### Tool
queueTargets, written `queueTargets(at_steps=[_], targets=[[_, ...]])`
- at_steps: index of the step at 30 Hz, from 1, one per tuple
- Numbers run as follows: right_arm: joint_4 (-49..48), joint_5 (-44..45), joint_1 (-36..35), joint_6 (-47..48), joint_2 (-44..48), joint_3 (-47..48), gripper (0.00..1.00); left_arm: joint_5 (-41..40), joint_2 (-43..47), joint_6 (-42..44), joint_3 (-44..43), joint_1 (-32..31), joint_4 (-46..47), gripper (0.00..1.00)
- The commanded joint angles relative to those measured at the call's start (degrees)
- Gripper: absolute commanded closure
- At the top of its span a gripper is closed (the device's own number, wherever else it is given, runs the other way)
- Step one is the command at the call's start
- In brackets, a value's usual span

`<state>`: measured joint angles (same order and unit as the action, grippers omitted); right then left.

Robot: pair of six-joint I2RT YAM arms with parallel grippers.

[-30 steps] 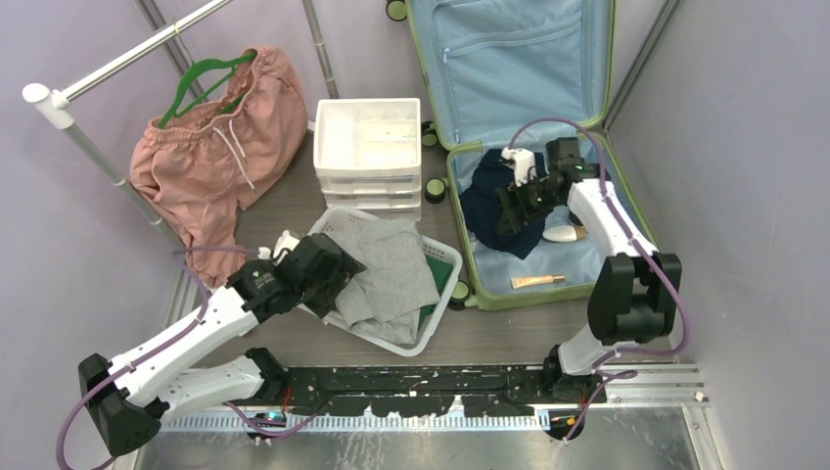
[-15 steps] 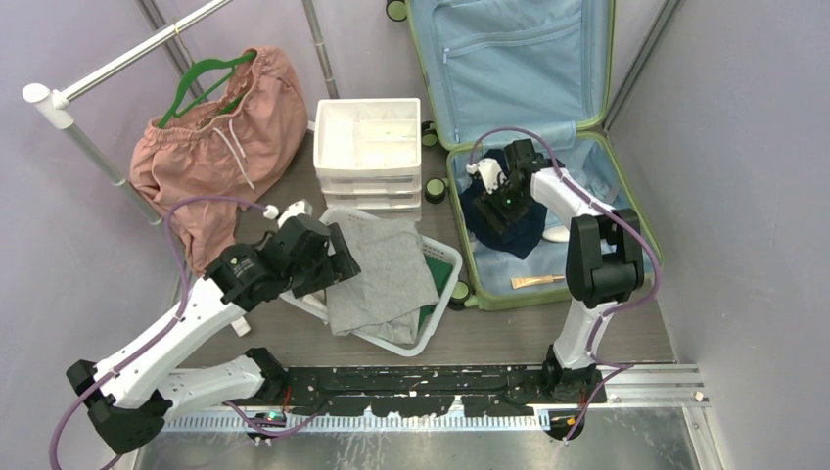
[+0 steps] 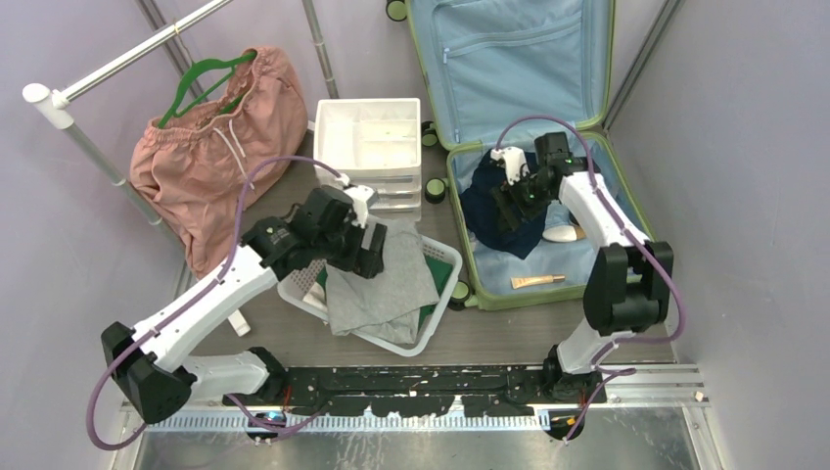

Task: Open, take out, and arrange the luggage
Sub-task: Place the clothes in the bin.

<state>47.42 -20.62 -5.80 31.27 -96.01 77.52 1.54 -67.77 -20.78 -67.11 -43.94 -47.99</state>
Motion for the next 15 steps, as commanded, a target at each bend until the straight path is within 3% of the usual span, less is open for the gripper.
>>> queueTargets(at_steps=[1, 4, 8, 10, 15], targets=[[2.59, -6.49, 1.57, -2.16, 7.2, -2.25, 0.23, 3.85, 0.04, 3.35, -3.21, 11.64, 3.69, 0.17], [1.86, -8.55, 3.33, -3.37, 9.74, -4.87, 0.23, 10.19, -1.22, -1.61, -3.35, 21.6, 5.6, 0.17], [1.95, -10.04, 4.99, -3.99, 11.82, -7.14, 0.23, 13.41, -3.22, -8.5, -1.12, 29.02, 6.94, 0.18], [2.01, -10.88, 6.55, -4.38, 12.93, -8.02, 0.23, 16.55, -3.32, -12.81, 2.09, 33.31, 9.62, 0.24], [2.26, -12.26, 8.37, -4.84, 15.25, -9.86, 0.23, 18.05, -1.64, -21.87, 10.92, 36.46, 19.27, 0.32]])
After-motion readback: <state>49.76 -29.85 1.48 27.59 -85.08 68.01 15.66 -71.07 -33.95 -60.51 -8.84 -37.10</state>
